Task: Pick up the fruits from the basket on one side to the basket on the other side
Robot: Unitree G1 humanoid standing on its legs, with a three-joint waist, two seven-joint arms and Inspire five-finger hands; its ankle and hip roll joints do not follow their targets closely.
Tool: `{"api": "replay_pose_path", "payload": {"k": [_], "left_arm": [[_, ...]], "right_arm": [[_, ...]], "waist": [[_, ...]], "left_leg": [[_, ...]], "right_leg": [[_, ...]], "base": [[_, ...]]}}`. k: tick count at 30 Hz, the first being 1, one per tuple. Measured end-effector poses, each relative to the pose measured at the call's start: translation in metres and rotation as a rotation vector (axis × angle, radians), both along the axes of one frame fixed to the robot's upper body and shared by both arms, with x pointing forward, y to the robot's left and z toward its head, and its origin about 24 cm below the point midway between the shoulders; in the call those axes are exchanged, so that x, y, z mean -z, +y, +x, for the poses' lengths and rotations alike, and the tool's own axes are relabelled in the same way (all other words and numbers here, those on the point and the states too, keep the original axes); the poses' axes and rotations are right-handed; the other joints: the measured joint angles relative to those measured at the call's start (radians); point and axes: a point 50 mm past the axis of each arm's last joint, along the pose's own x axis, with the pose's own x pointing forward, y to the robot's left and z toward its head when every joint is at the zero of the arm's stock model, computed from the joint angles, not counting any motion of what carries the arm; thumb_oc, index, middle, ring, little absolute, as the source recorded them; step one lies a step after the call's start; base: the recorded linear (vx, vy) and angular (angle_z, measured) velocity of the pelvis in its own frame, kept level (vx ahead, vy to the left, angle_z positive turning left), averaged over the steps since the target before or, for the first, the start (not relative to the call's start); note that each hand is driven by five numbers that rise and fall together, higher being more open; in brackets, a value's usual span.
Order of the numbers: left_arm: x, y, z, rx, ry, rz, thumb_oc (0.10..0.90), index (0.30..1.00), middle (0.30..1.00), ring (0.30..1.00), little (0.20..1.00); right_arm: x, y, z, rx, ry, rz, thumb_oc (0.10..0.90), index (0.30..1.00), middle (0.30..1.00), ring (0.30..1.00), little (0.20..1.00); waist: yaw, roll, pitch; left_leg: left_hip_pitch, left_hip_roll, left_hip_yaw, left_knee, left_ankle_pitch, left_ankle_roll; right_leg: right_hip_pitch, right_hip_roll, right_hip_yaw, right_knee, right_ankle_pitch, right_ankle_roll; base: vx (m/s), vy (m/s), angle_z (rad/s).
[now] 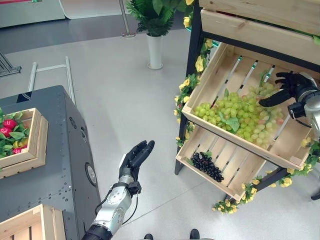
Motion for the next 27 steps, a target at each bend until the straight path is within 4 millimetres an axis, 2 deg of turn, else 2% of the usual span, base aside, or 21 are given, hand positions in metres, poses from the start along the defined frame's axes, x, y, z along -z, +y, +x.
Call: {"api": "replay_pose_path", "payload": {"k": [5,7,12,14,19,21,24,27], "left_arm": [[-0.001,-0.001,0.000,0.000,-0.004,-0.002,0.800,0.900,0.900,0.900,0.900],[-0.003,-0.001,0.000,-0.001,-0.011,-0.005,0.800,0.900,0.900,0.900,0.900],[-0.009,-0.008,0.003,-0.029,-0.036,-0.034,0.800,0.900,0.900,0.900,0.900],[-0.010,-0.012,0.003,-0.034,-0.041,-0.049,0.800,0.900,0.900,0.900,0.900],[-0.008,-0.016,0.001,-0.048,-0.033,-0.065,0.800,0.900,0.900,0.900,0.900],[-0.006,-0.014,-0.004,-0.073,-0.026,-0.071,0.800,0.900,0.900,0.900,0.900],[-0.001,-0.012,-0.017,-0.121,0.002,-0.083,0.800,0.900,0.900,0.900,0.900],[0.004,-0.009,-0.025,-0.146,0.030,-0.078,0.800,0.900,0.900,0.900,0.900]], "right_arm": [[0.017,0.014,-0.009,-0.029,-0.110,0.002,0.800,0.900,0.900,0.900,0.900],[0.025,0.028,-0.017,-0.051,-0.194,0.032,0.800,0.900,0.900,0.900,0.900],[0.062,0.093,-0.042,-0.242,-0.273,0.096,0.800,0.900,0.900,0.900,0.900],[0.069,0.104,-0.047,-0.278,-0.282,0.105,0.800,0.900,0.900,0.900,0.900],[0.083,0.110,-0.066,-0.331,-0.313,0.066,0.800,0.900,0.900,0.900,0.900],[0.094,0.119,-0.079,-0.353,-0.333,0.046,0.800,0.900,0.900,0.900,0.900],[0.116,0.137,-0.110,-0.375,-0.358,-0.012,0.800,0.900,0.900,0.900,0.900],[0.120,0.145,-0.118,-0.392,-0.413,-0.081,0.800,0.900,0.900,0.900,0.900]], "waist": [[-0.011,0.012,0.001],[-0.011,0.019,0.001],[-0.056,0.027,0.001],[-0.062,0.028,0.001],[-0.060,0.028,0.001],[-0.061,0.029,0.000],[-0.058,0.036,0.002],[-0.058,0.041,0.005]], "left_leg": [[0.001,0.001,0.009,-0.006,-0.001,0.001],[-0.001,0.001,0.016,-0.006,-0.002,0.001],[-0.003,0.002,0.019,-0.006,-0.003,0.003],[-0.003,0.002,0.025,-0.006,-0.003,0.004],[-0.005,0.003,0.025,-0.007,-0.006,0.007],[-0.004,0.004,0.025,-0.007,-0.006,0.005],[-0.007,0.004,0.025,-0.007,-0.006,0.005],[-0.013,0.003,0.028,-0.007,-0.006,0.005]], "right_leg": [[-0.004,0.001,0.008,0.000,0.000,0.000],[-0.010,0.002,0.019,-0.003,0.000,0.000],[-0.015,0.004,0.023,-0.003,0.000,0.000],[-0.016,0.003,0.025,-0.003,0.000,0.000],[-0.018,0.003,0.023,-0.003,-0.001,0.000],[-0.018,0.004,0.024,-0.003,-0.002,-0.002],[-0.020,0.004,0.023,-0.003,-0.002,-0.002],[-0.027,0.000,0.024,-0.003,-0.001,0.000]], "base": [[0.00,0.001,-0.05],[-0.01,0.001,-0.12],[-0.01,-0.005,-0.04],[0.01,-0.010,-0.04],[0.03,-0.014,0.01],[0.02,-0.006,0.00],[0.00,0.000,0.00],[0.00,0.000,0.00]]}}
